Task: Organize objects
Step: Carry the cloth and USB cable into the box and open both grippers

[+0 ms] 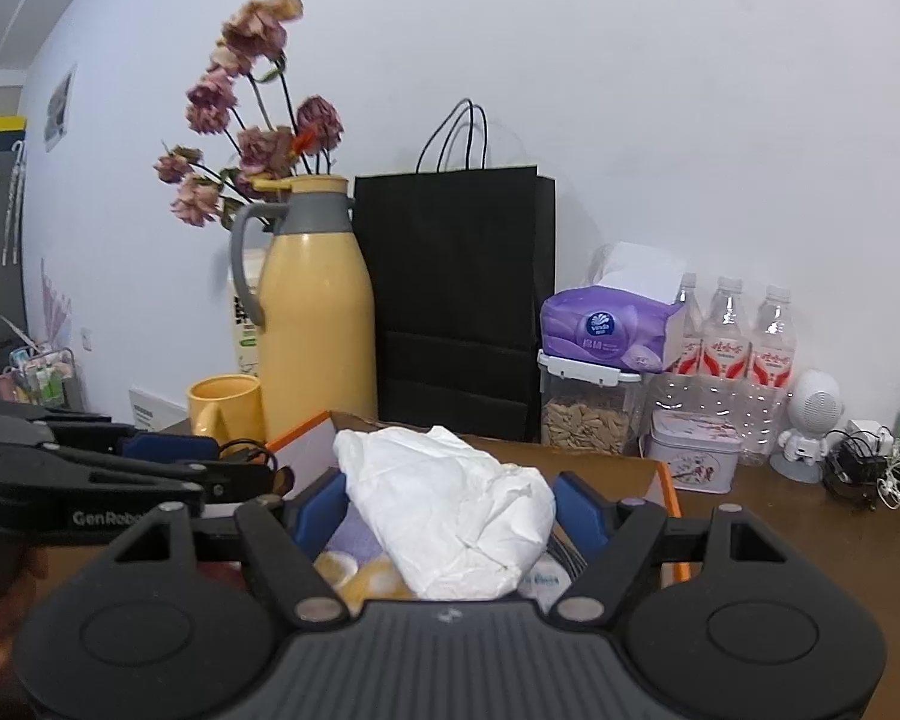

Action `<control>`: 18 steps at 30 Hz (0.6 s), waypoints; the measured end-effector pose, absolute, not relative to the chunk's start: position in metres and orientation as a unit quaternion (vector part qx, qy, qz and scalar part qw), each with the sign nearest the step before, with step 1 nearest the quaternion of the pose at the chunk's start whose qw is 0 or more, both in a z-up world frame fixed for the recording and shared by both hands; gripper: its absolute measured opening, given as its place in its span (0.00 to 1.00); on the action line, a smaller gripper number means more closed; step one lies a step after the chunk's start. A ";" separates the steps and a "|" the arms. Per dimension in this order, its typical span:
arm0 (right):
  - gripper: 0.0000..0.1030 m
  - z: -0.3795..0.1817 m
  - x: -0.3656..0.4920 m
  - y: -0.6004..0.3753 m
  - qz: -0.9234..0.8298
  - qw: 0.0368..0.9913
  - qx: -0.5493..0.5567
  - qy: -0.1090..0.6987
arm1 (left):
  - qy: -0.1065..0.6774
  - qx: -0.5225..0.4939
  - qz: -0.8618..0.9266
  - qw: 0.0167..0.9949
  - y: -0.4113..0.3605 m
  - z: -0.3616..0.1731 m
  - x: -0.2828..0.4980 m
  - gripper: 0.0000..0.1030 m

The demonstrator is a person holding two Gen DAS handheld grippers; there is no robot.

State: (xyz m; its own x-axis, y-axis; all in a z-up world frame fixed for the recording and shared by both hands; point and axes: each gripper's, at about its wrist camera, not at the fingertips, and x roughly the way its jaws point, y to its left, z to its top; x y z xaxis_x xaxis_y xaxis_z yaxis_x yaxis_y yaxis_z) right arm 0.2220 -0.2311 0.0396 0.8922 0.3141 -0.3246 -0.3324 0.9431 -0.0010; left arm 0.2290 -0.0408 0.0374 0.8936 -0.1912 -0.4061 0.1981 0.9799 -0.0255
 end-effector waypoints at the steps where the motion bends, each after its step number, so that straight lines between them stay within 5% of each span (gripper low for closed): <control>1: 0.72 0.038 0.230 -0.228 0.164 0.972 -0.028 0.166 | 0.209 0.004 -0.097 0.973 -0.041 0.037 0.236 0.45; 18: 0.74 0.001 0.287 -0.222 0.121 0.971 -0.020 0.206 | 0.244 -0.006 -0.065 0.968 -0.048 0.010 0.296 0.45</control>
